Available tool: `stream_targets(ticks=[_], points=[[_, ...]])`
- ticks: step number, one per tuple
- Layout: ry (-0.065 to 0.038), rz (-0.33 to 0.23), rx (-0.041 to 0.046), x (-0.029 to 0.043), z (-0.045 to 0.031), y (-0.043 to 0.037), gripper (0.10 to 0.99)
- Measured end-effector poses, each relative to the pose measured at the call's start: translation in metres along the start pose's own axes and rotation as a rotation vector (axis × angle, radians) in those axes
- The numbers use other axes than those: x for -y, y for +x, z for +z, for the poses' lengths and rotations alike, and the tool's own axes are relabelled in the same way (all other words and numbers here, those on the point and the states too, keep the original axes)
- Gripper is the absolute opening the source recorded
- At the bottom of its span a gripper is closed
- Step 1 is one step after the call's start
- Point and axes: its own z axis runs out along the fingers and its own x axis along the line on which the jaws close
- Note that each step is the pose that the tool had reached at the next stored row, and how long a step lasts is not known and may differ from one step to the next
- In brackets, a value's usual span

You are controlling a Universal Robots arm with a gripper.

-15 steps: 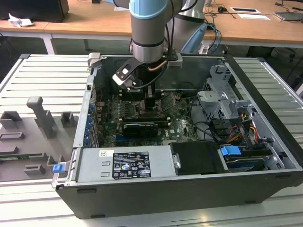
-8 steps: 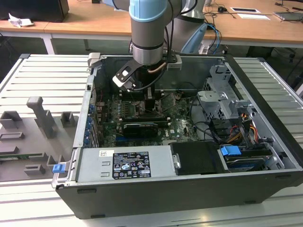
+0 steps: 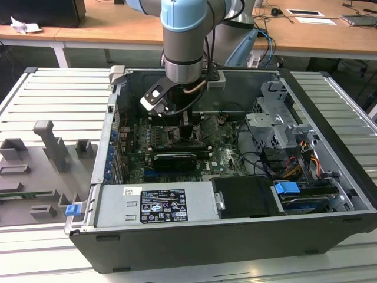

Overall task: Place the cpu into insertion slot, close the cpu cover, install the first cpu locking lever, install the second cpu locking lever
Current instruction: 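Place the cpu into insertion slot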

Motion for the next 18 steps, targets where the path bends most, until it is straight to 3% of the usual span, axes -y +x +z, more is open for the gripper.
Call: stream_targets(ticks=[14,15,18], points=[[0.0,0.0,0.0008,0.0003,0.0042,0.0013,0.541],[0.0,0.0,0.0007,0.0002,0.0043,0.0016,0.604],[0.0,0.0,0.001,0.0002,0.0035,0.0024,0.604]])
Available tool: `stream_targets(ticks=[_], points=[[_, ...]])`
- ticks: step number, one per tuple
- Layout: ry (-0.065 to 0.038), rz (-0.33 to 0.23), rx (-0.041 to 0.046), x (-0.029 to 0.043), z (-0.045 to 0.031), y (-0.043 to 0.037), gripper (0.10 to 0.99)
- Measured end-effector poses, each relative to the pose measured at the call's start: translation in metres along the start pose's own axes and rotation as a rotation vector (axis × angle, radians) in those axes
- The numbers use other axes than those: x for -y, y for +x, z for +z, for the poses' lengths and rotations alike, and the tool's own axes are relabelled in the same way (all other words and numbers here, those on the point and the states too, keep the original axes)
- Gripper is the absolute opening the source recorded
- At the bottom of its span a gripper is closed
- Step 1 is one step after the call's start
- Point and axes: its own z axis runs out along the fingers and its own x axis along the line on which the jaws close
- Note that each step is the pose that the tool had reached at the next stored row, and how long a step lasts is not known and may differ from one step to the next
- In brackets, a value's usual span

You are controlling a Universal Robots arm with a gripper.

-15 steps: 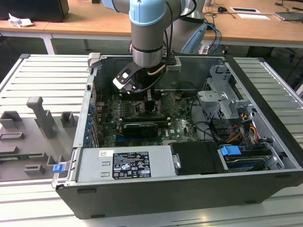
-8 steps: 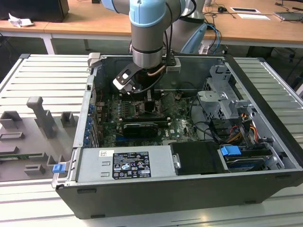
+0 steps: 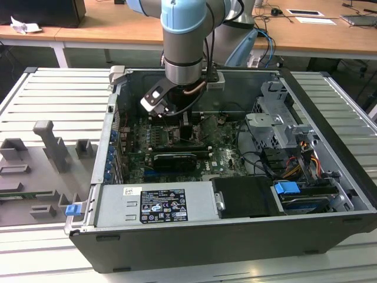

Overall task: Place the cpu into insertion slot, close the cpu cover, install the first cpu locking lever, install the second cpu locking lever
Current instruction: 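Place the cpu into insertion slot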

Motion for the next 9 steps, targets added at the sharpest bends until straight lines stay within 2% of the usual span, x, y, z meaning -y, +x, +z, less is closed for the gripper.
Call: stream_targets(ticks=[2,3,5,8,9], points=[[0.0,0.0,-0.0002,-0.0002,-0.0028,0.0001,0.604],[0.0,0.0,0.0002,-0.0007,-0.0124,0.0003,0.604],[0.001,0.0,0.0001,-0.0011,-0.0179,0.0005,0.459],[0.001,0.0,0.0001,-0.0014,-0.0219,0.0006,0.278],[0.001,0.0,0.0002,-0.0015,-0.0233,0.0006,0.157]])
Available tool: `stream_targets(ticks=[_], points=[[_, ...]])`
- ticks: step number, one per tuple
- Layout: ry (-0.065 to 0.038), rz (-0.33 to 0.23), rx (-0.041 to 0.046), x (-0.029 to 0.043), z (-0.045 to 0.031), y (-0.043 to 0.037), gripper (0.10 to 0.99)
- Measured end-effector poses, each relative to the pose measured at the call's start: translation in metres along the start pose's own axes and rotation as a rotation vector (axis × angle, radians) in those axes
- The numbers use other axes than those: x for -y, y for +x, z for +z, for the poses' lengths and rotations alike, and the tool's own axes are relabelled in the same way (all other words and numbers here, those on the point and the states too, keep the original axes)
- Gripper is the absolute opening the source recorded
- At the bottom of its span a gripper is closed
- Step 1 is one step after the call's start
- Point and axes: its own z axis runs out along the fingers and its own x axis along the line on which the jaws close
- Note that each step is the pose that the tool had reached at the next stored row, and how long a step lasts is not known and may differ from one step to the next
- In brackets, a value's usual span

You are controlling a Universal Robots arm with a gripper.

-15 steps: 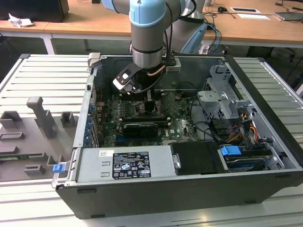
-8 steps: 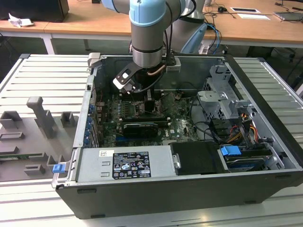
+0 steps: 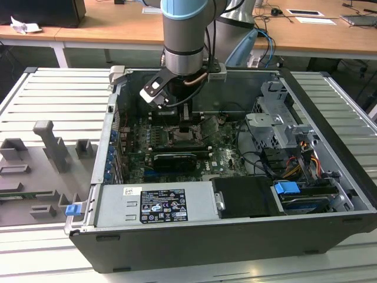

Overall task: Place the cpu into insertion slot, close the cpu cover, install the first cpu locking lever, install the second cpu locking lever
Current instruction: 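Place the cpu into insertion slot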

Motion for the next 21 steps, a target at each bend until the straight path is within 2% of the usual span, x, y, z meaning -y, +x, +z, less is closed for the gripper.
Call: stream_targets(ticks=[1,21], points=[[0.0,0.0,-0.0002,-0.0001,-0.0009,0.0001,0.106],[0.0,0.001,0.0,-0.0003,-0.0047,0.0001,0.106]])
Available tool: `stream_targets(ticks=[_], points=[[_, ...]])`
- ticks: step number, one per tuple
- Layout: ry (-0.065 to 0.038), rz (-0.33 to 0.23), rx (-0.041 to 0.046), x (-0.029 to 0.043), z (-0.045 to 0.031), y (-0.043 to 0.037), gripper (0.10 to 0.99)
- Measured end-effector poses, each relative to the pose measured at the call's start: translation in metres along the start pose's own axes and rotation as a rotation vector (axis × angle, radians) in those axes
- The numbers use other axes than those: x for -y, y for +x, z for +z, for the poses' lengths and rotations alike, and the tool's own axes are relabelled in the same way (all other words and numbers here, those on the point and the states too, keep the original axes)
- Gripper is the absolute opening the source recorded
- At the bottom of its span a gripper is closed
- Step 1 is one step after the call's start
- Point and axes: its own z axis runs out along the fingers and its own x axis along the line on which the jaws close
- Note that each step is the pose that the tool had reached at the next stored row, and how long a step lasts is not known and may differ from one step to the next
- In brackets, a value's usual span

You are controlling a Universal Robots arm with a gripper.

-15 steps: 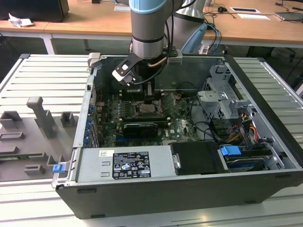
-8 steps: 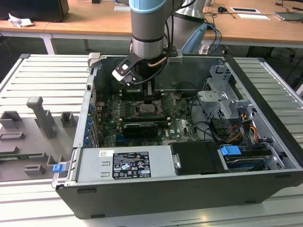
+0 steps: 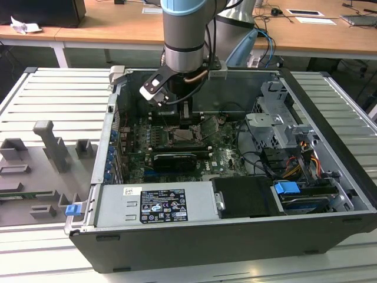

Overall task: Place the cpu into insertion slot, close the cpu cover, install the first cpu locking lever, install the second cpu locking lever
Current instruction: 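Place the cpu into insertion slot, then close the cpu cover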

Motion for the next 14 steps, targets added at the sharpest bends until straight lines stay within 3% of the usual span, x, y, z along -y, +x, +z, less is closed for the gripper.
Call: stream_targets(ticks=[14], points=[[0.001,0.0,0.0,-0.003,-0.0074,0.0002,0.106]])
